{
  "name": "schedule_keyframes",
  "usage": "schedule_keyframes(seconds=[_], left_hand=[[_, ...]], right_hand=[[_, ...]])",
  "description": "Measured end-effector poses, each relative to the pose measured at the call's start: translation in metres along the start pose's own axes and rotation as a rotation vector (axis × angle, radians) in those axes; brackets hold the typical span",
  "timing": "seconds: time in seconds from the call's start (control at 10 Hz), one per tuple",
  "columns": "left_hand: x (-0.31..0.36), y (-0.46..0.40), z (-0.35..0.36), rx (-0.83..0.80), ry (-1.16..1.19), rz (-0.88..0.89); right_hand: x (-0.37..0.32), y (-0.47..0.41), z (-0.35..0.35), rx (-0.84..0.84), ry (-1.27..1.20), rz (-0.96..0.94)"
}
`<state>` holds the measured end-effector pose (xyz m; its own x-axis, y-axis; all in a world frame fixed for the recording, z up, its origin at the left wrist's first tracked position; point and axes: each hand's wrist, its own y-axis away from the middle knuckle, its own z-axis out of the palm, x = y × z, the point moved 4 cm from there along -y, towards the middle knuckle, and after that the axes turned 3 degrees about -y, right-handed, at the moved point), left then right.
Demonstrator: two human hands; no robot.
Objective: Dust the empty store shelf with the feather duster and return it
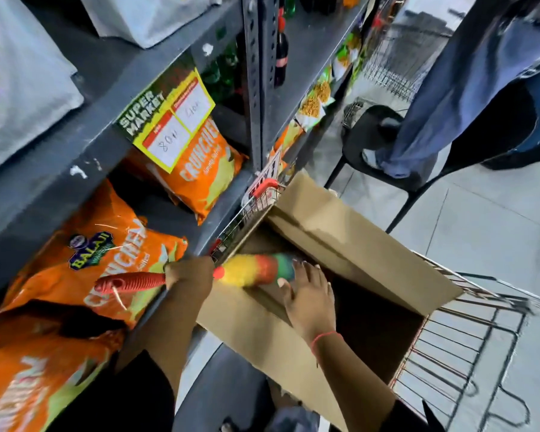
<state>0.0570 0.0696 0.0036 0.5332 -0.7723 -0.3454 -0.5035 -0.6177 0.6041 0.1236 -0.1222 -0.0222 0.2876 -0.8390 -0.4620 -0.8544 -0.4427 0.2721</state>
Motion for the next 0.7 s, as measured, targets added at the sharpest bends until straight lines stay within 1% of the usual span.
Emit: schedule_keyframes(seconds=[0.1, 0.2, 0.3, 0.4, 0.5, 0.6, 0.7], left_hand=[[-0.002, 0.000, 0.002, 0.054, -0.045, 0.034], [-0.006, 0.006, -0.003, 0.105, -0.139, 0.066], [-0.012, 0.019, -0.011, 0.175, -0.160, 0.127], [-0.016, 0.046, -0.031, 0.397, -0.055, 0.208], [-0.016, 0.074, -0.051, 0.504, 0.066, 0.341], [-0.028, 0.112, -0.110, 0.817, 0.085, 0.368], [-0.042, 0.158, -0.183, 1.004, 0.102, 0.391]], right_hand=[[0.000, 0.007, 0.005, -0.011, 0.018, -0.017], [-0.005, 0.014, 0.000, -0.014, 0.015, -0.018], [-0.011, 0.023, -0.008, -0.069, 0.055, -0.015], [-0.028, 0.030, -0.025, -0.076, 0.093, -0.048], [-0.055, 0.027, -0.056, -0.055, 0.141, -0.147], [-0.095, 0.013, -0.122, 0.117, 0.153, -0.262], [-0.134, 0.007, -0.197, 0.368, 0.088, -0.338]])
